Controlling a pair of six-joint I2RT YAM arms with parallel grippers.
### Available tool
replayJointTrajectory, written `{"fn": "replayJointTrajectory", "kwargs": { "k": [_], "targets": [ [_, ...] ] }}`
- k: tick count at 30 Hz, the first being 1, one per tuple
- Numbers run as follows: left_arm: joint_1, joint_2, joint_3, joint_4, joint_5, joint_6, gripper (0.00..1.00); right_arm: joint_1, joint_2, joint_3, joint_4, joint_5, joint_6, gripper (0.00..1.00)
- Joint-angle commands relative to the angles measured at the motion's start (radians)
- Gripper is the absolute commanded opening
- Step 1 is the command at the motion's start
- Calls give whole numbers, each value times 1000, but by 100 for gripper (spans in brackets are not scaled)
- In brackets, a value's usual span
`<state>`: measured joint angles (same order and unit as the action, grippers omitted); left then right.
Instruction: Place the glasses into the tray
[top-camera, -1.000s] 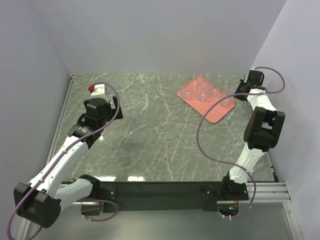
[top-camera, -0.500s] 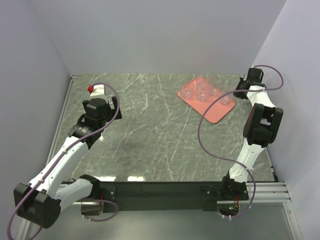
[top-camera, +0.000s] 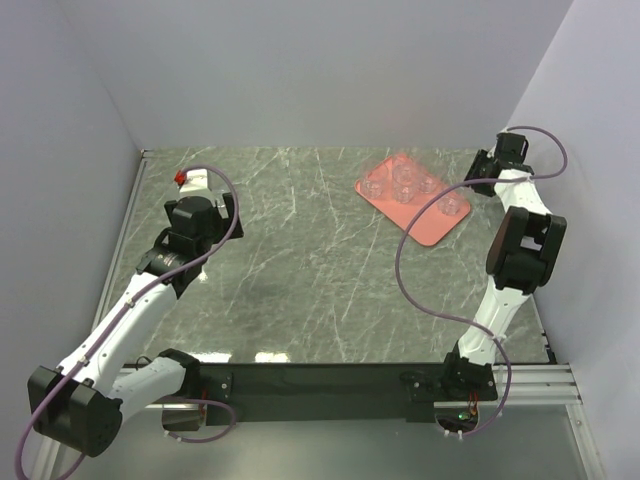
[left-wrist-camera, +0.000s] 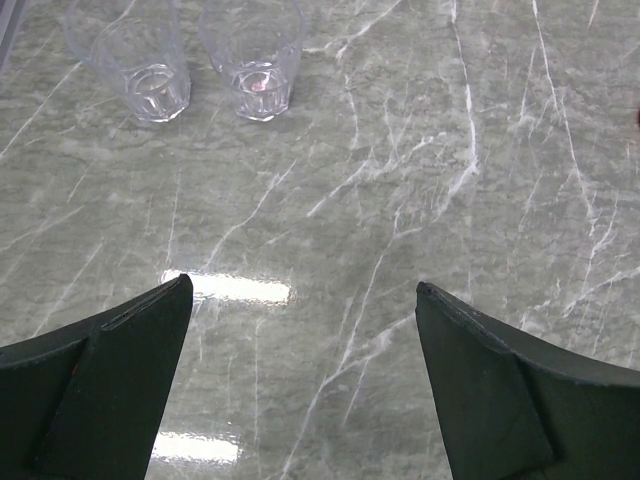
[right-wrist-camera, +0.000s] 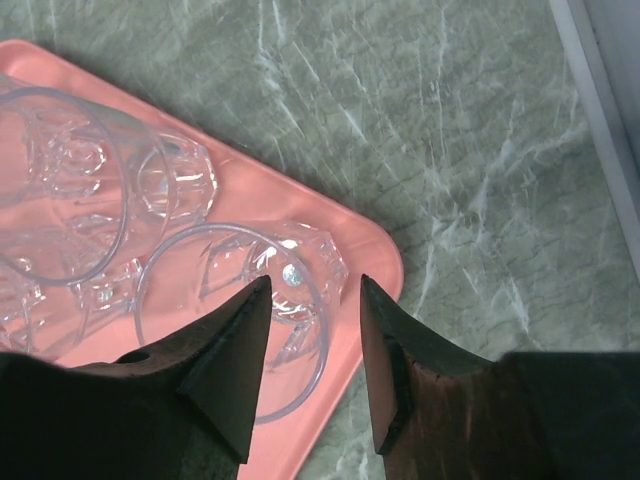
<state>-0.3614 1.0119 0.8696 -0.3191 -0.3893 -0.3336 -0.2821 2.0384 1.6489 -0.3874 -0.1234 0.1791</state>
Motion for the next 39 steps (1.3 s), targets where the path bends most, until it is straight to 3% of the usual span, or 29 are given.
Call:
{"fn": "replayJointTrajectory", "kwargs": {
  "k": [1, 7, 17, 22, 29, 35, 39],
  "targets": [
    [18, -9, -7, 38, 20, 8, 99, -6, -124, -4, 21, -31, -32, 49],
    [78, -19, -11, 51, 67, -16, 99, -8, -282, -138, 4, -168, -136, 52],
    [188, -3, -9, 60, 125, -70, 99, -6, -656, -434, -56, -594, -346, 57],
    [312, 51, -6, 86, 291, -165, 99, -6, -773, -491, -163, -755, -441, 58],
    [510, 189, 40, 103, 503, -312, 99, -6, -880, -650, -163, -828, -506, 58],
    [590, 330, 129, 91, 533, -413, 98, -6, -883, -687, -180, -841, -538, 58],
    [630, 448, 204, 84, 554, -487, 90, -8, -883, -678, -191, -835, -544, 58]
  ]
}}
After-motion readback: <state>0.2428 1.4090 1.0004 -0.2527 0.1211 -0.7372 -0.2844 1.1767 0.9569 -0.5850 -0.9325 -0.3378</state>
